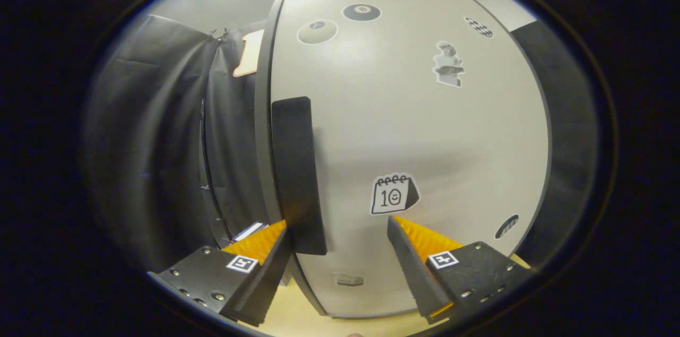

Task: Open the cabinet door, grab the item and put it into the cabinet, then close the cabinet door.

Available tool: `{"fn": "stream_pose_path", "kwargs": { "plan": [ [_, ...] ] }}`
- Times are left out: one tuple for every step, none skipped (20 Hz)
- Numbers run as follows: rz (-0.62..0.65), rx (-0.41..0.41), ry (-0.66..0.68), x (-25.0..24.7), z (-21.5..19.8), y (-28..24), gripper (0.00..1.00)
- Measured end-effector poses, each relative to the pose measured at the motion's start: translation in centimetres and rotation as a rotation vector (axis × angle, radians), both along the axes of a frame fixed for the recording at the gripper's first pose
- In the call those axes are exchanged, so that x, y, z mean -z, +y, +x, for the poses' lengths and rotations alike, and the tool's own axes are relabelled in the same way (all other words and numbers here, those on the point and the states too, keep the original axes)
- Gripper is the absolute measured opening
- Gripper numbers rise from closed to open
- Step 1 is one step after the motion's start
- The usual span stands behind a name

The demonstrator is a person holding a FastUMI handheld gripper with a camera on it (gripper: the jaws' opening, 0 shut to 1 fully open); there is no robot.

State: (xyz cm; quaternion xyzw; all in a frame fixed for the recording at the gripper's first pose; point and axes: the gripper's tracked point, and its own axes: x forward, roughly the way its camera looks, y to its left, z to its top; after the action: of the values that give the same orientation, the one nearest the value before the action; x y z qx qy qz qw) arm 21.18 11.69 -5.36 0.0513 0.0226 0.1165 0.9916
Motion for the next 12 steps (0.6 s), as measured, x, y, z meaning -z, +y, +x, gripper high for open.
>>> {"fn": "stream_pose_path", "kwargs": {
  "plan": [
    [-0.003, 0.0, -0.005, -0.1, 0.0, 0.0, 1.0],
    [0.004, -0.001, 0.002, -0.1, 0.0, 0.1, 1.0],
    [0.01, -0.004, 0.008, -0.1, -0.1, 0.1, 1.0],
    [0.019, -0.007, 0.03, 0.1, -0.3, 0.1, 1.0],
    [0.035, -0.005, 0.054, 0.2, -1.1, 0.1, 1.0],
    [0.048, -0.006, 0.047, -0.2, -2.0, 0.0, 1.0],
    [0.05, -0.001, 0.029, -0.9, -2.9, -0.5, 1.0],
    [0.048, 0.009, 0.017, -1.5, -4.2, -1.1, 1.0],
    [0.046, 0.02, 0.01, -1.8, -5.6, -1.7, 1.0],
    [0.046, 0.029, 0.012, -2.1, -6.9, -2.4, 1.0],
    [0.042, 0.039, 0.01, -2.2, -8.3, -3.1, 1.0],
    [0.028, 0.062, 0.011, -2.3, -9.7, -4.0, 1.0]
  ]
}}
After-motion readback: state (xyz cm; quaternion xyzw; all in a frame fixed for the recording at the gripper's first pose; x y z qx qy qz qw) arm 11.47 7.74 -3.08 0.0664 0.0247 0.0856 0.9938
